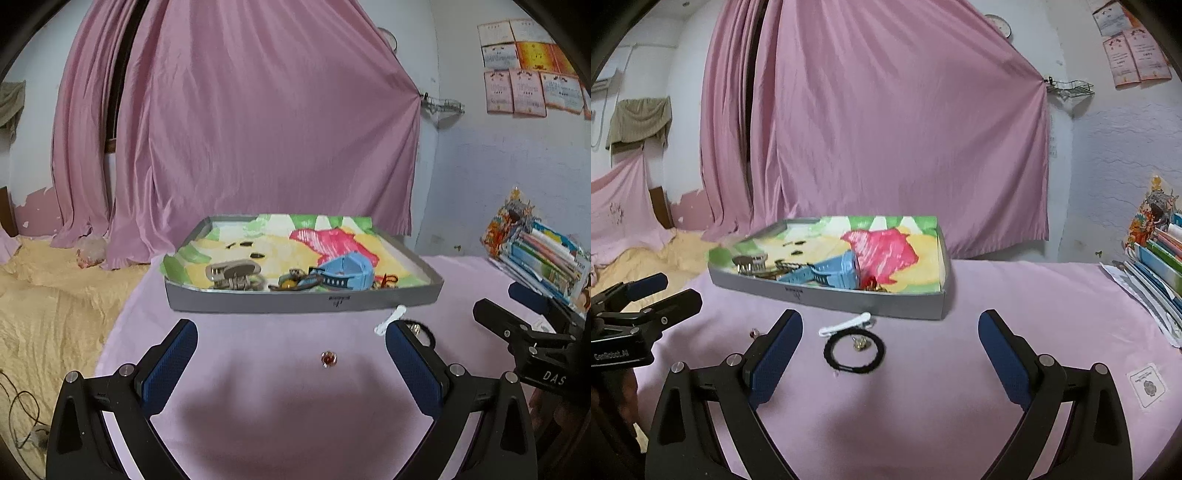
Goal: Organize jewelry
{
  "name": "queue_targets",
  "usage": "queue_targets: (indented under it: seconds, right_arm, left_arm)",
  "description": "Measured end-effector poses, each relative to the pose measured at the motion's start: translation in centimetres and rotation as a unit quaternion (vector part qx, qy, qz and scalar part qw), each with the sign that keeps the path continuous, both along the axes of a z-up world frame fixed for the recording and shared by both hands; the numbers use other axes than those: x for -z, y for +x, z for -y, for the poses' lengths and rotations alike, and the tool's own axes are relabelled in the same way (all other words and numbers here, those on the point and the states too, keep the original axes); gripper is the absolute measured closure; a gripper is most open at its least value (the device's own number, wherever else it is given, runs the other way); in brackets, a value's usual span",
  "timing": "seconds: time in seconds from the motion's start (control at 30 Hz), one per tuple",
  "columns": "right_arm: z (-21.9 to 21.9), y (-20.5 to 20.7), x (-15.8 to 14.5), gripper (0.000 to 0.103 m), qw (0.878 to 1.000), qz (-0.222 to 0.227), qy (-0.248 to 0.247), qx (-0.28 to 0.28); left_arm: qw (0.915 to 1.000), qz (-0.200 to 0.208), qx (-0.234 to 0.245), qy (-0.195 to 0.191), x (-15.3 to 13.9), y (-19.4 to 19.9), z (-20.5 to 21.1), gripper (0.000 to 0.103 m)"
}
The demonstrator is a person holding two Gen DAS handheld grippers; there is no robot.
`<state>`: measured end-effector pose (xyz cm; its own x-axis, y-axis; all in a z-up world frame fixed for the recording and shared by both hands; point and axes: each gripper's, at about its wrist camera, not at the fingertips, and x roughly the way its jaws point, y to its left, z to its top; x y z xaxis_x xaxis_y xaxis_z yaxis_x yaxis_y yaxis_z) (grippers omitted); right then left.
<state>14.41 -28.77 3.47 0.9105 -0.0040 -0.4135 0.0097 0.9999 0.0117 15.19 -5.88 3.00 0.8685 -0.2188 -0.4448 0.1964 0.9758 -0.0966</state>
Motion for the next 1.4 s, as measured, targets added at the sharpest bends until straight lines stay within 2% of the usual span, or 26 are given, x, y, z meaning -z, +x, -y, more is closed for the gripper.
queue_targets:
  seconds: [0.3, 0.53, 0.7, 0.77, 0.8, 0.83, 0.9, 1.03, 1.13, 1.3, 1.4]
  right_arm:
    - [0.8, 1.4, 0.6, 0.009, 0.999, -0.047, 0.003, -0.009]
    - [1.7, 2.5, 1.7, 0.009, 0.995, -0.088, 0.034, -0.022]
    - [1.5, 3.3, 2.0, 0.011, 0.994, -0.106, 0.027, -0.028]
    - [1.3, 3.6, 2.0, 0.02, 0.993, -0.111, 0.021, -0.034]
    - [1.2, 3.9, 2.1, 0.029, 0.992, -0.115, 0.019, -0.038]
    - [1.1, 4.1, 2.1, 0.034, 0.992, -0.119, 0.019, -0.043]
    - [0.8, 4.4, 2.2, 0.035, 0.991, -0.125, 0.02, -0.051]
    - [0.3, 5.1, 2.5, 0.054, 0.988, -0.138, 0.024, -0.07]
    - [0.0, 5.6, 2.9, 0.065, 0.985, -0.15, 0.031, -0.085]
    - [-0.4, 6.2, 3.3, 0.072, 0.981, -0.163, 0.032, -0.096]
    - [-0.6, 6.6, 3.6, 0.073, 0.978, -0.175, 0.04, -0.107]
  left_arm:
    - [0.9992, -0.04, 0.003, 0.006, 1.0, 0.8, 0.2, 0.001]
    - [0.9973, -0.072, 0.015, 0.01, 1.5, 1.6, 0.7, 0.001]
    - [0.9951, -0.094, 0.03, 0.007, 1.8, 2.4, 1.0, 0.001]
    - [0.9943, -0.1, 0.036, 0.008, 1.9, 2.6, 1.3, 0.001]
    - [0.9939, -0.103, 0.039, 0.011, 1.9, 2.7, 1.5, 0.001]
    - [0.9935, -0.105, 0.041, 0.012, 2.0, 2.8, 1.6, 0.001]
    - [0.9927, -0.11, 0.046, 0.015, 2.1, 3.0, 1.9, 0.005]
    - [0.9903, -0.125, 0.056, 0.02, 2.4, 3.5, 2.3, 0.016]
    - [0.9883, -0.138, 0.062, 0.023, 2.7, 4.0, 2.5, 0.027]
    - [0.9856, -0.152, 0.069, 0.023, 3.1, 4.6, 2.8, 0.037]
    - [0.9843, -0.159, 0.073, 0.024, 3.2, 5.0, 3.0, 0.044]
